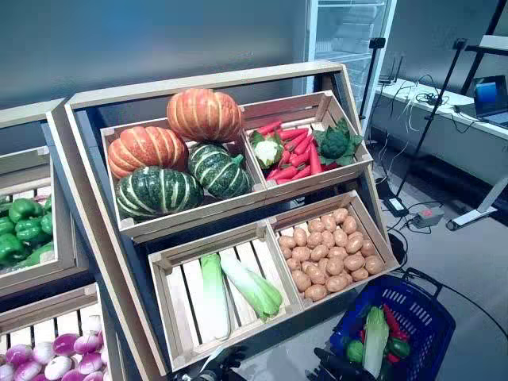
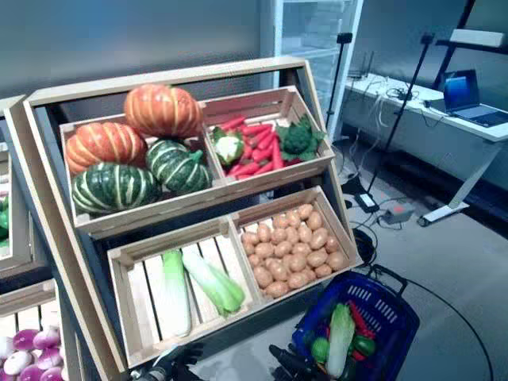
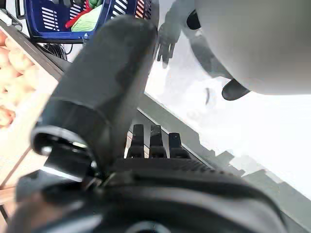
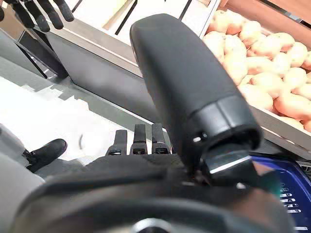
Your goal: Put vegetables into the basket
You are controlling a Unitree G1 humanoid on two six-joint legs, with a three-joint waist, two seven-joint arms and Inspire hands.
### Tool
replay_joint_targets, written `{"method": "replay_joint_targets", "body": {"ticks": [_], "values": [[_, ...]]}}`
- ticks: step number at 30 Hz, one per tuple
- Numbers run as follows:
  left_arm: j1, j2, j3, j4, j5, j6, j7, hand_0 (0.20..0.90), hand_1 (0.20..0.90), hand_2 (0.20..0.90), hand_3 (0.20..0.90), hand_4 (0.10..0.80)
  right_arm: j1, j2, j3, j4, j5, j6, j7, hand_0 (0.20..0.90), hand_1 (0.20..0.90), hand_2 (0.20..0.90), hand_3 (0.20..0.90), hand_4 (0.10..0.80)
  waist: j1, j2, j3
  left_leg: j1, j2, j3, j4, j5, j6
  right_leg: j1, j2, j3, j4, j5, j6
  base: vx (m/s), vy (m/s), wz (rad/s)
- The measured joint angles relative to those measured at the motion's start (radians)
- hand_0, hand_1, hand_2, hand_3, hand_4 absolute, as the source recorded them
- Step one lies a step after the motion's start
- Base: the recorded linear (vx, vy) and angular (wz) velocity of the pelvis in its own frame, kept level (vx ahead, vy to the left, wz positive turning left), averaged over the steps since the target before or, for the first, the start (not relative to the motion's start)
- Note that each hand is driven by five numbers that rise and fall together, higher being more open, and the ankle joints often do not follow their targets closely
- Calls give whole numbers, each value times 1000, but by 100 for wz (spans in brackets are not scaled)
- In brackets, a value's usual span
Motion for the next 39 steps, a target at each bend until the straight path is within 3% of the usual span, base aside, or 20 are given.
{"method": "replay_joint_targets", "body": {"ticks": [26, 31, 35, 39], "values": [[0, -1, 1, 1, -31, 2, -84, 900, 900, 900, 900, 800, -6, -2, 1, 0, -4, 27, 0, 900, 900, 900, 900, 800, 0, 3, -2, 5, 1, -1, 0, 0, 1, 6, 0, -2, 0, 0, 0, 0, 0, 0], [18, -4, -1, -2, -158, -84, -151, 900, 900, 900, 900, 800, -8, -6, 1, 0, -13, 35, 0, 900, 900, 900, 900, 800, 1, 3, -2, 5, 0, 0, 0, -1, 1, 5, 0, -1, 0, 0, 0, 0, 0, 0], [41, -2, 1, -118, -289, -137, -202, 900, 900, 900, 900, 800, -12, -17, 1, -3, -14, 68, 0, 900, 900, 900, 900, 800, 19, 4, 1, 3, 0, -2, 0, 0, 1, 4, 0, -2, -1, 0, 0, 0, 0, 0], [50, 12, 6, -350, -413, -156, -220, 900, 900, 900, 900, 800, -22, -23, 0, -17, -14, 96, -2, 900, 900, 900, 900, 800, 30, 5, 23, 0, 0, -9, 0, 3, -3, 6, 0, -17, -2, 0, 0, 4, 28, 6]]}}
